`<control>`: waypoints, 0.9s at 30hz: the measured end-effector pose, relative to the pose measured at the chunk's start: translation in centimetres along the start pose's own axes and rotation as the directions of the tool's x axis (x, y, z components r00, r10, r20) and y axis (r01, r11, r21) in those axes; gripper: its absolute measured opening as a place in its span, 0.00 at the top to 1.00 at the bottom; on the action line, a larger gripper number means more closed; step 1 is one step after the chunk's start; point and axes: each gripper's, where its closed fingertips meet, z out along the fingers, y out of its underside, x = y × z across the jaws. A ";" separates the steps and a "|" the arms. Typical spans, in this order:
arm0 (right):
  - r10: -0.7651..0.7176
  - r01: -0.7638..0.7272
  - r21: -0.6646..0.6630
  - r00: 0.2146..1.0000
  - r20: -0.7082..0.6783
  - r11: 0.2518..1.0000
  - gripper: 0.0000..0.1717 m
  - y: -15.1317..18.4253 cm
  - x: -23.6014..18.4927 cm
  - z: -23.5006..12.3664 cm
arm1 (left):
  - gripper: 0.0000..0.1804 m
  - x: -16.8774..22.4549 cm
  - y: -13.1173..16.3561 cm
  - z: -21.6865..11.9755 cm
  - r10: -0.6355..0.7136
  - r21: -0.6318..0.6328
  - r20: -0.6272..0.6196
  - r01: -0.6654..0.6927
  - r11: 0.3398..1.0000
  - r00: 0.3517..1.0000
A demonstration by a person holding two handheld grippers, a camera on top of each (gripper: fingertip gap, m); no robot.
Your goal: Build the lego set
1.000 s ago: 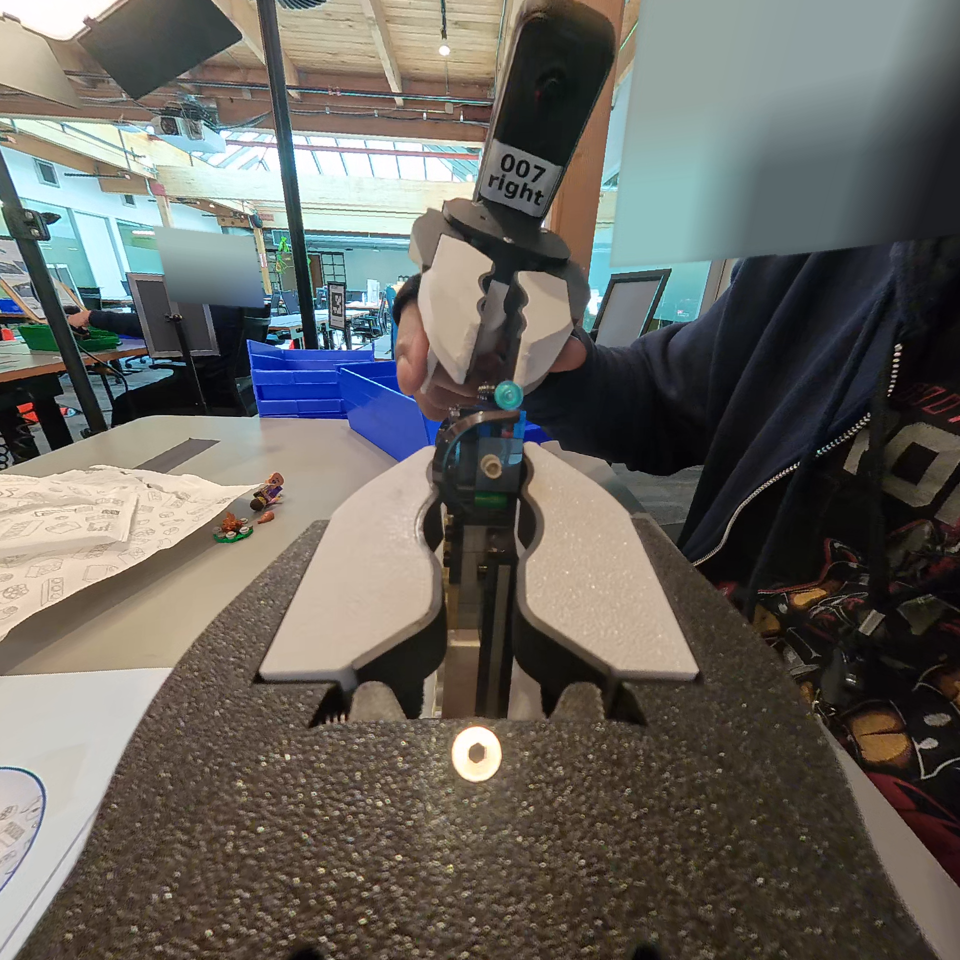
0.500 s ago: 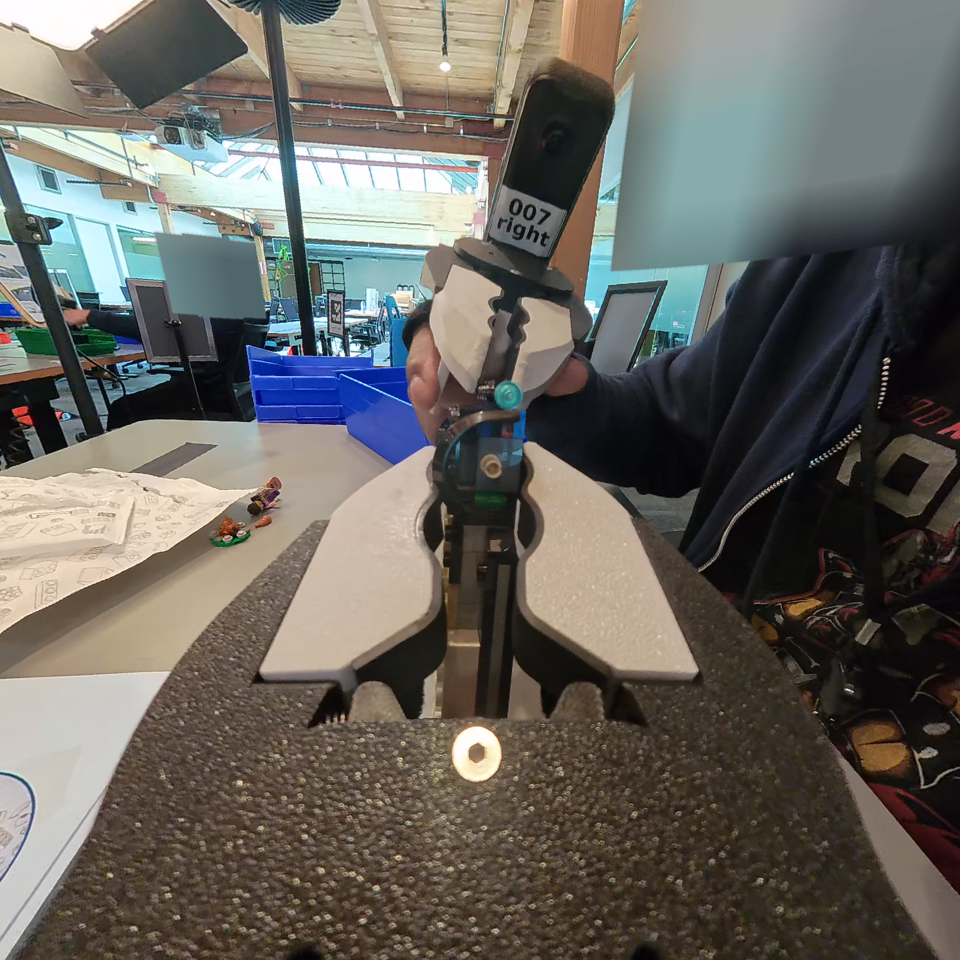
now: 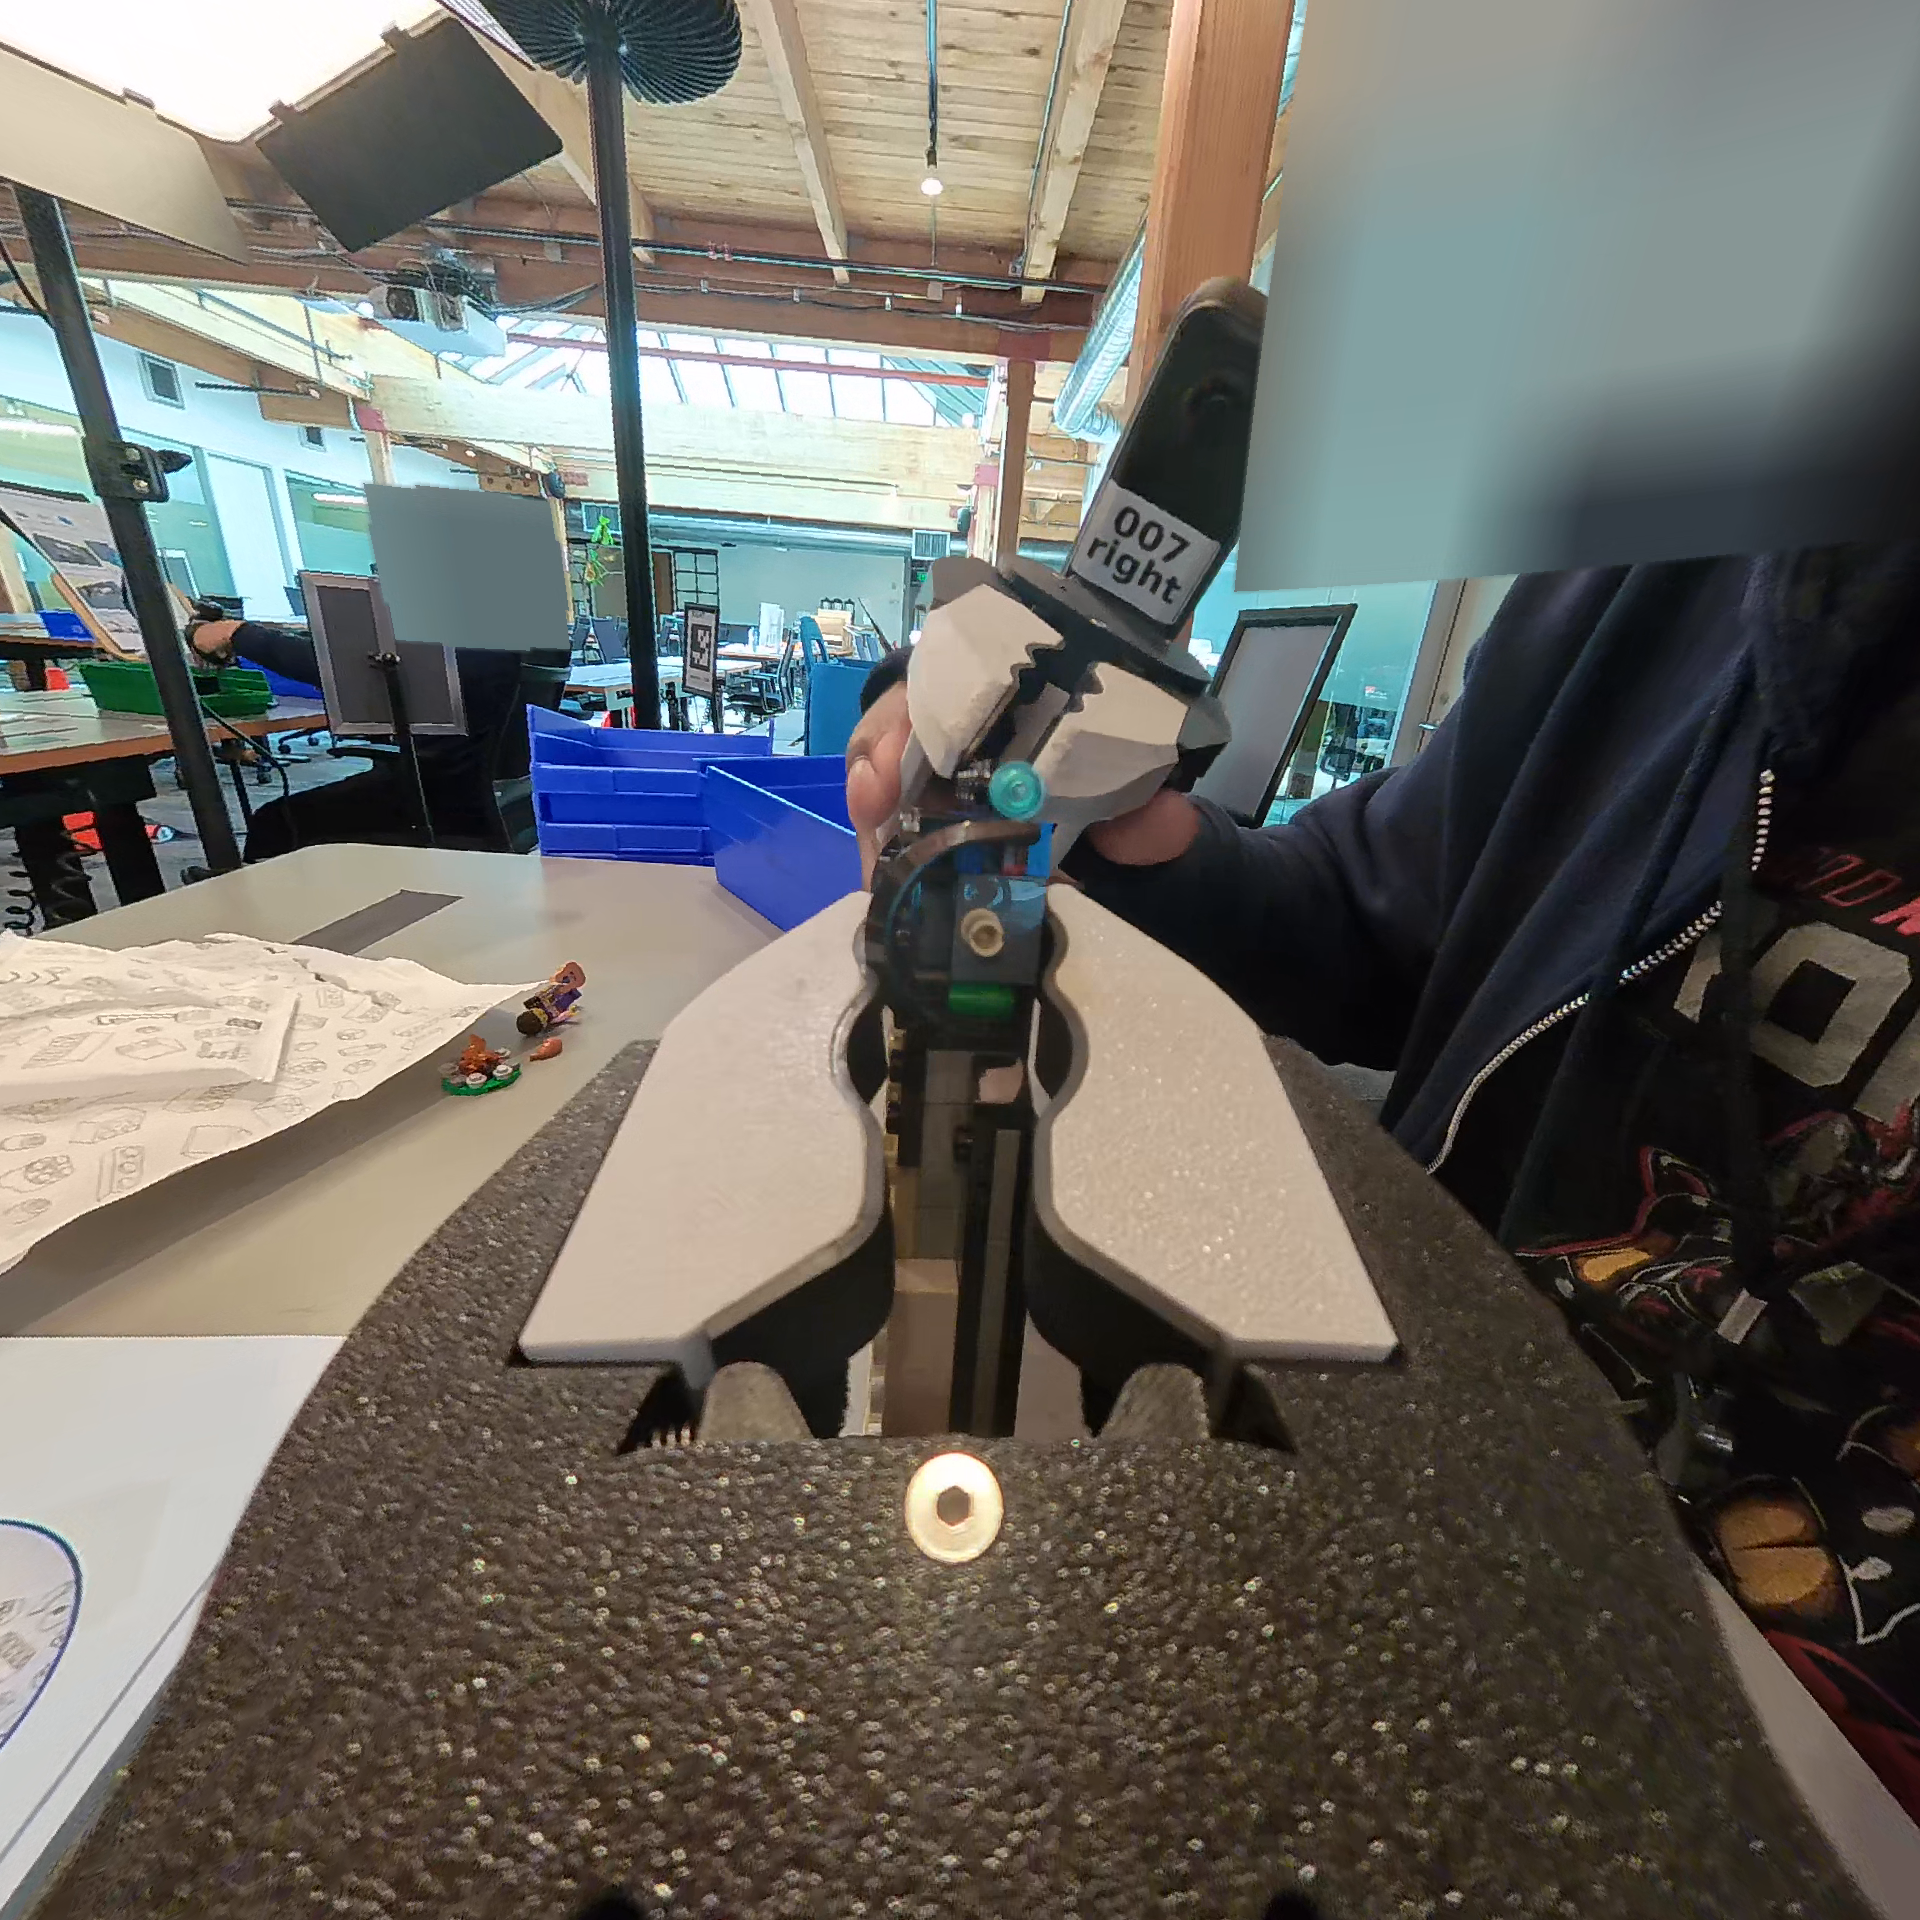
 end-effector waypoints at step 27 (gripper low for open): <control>0.102 -0.093 -0.054 0.978 0.180 0.994 0.96 0.6 -1.5 -0.7 | 0.86 1.0 1.1 0.3 0.027 -0.065 -0.064 -0.032 0.997 0.998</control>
